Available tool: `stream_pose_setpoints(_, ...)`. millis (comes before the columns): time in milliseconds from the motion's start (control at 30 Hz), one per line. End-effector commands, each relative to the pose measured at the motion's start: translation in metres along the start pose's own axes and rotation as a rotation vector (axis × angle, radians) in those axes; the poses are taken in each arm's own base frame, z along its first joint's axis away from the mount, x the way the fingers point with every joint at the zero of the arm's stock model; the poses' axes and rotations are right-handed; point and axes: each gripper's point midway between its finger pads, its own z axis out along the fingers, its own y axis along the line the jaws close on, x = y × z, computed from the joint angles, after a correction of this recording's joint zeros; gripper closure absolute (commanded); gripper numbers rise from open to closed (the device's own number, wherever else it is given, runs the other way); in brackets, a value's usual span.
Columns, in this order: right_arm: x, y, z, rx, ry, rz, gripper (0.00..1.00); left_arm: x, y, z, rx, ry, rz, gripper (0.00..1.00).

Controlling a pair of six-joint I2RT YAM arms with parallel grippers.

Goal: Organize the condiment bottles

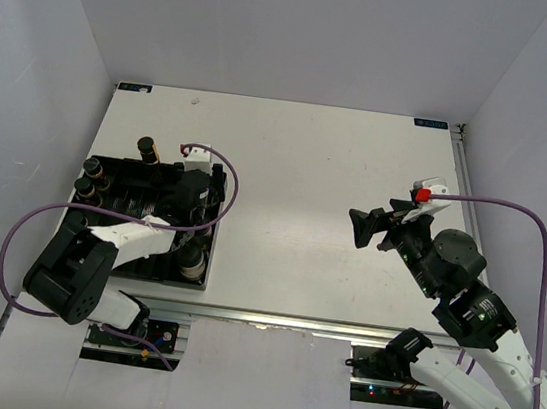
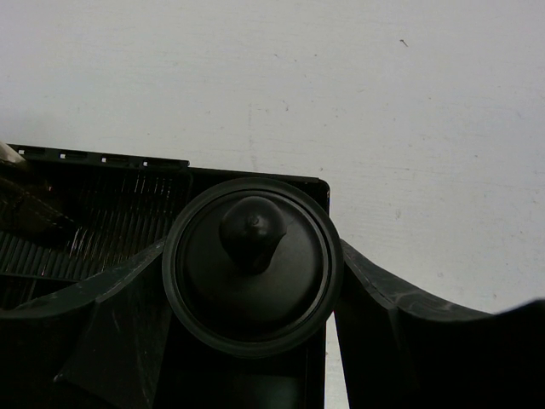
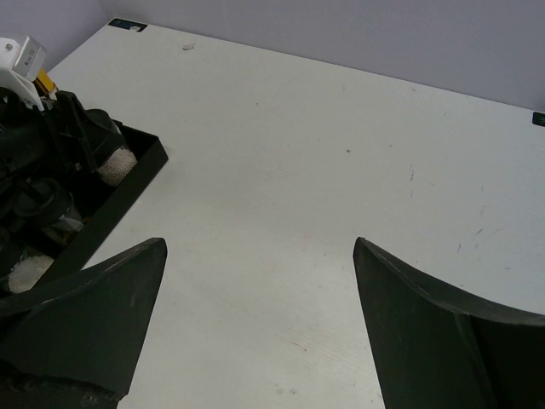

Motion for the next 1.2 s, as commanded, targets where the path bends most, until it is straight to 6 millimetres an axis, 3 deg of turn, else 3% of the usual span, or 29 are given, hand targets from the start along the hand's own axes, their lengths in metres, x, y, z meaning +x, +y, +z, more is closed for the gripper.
stream_pose_setpoints(0, -0.014, -0.001, -0.001, 0.005, -0.055, 0.015, 0.03, -0.025, 0.001, -0.002, -0.007, -0.073, -0.052, 0.23)
stream_pose_setpoints(333, -0.017, 0.0, 0.001, 0.002, -0.056, 0.015, 0.03, -0.029, 0.005, -0.005, -0.021, -0.08, -0.045, 0.1)
stream_pose_setpoints(533, -0.022, 0.003, 0.001, -0.01, -0.064, 0.017, 0.03, -0.044, 0.005, -0.011, -0.022, -0.095, -0.054, 0.06)
stream_pose_setpoints(667, -0.034, 0.009, -0.001, -0.036, -0.065, 0.022, 0.03, -0.082, 0.002, -0.026, 0.0, -0.113, -0.076, 0.03)
stream_pose_setpoints(800, -0.03, 0.016, 0.003, -0.066, -0.025, 0.045, 0.06, -0.142, -0.008, -0.052, 0.071, -0.159, -0.108, 0.02)
stream_pose_setpoints(967, 0.011, 0.01, 0.022, 0.001, 0.093, 0.06, 0.1, -0.163, -0.065, -0.079, 0.363, -0.028, -0.099, 0.02)
stream_pose_setpoints(1033, 0.031, 0.006, 0.03, 0.045, 0.159, 0.066, 0.1, -0.153, -0.108, -0.102, 0.508, 0.028, -0.069, 0.02)
stream_pose_setpoints(1167, 0.051, 0.018, 0.039, 0.015, 0.239, 0.119, 0.1, -0.119, -0.163, -0.138, 0.585, 0.069, 0.049, 0.02)
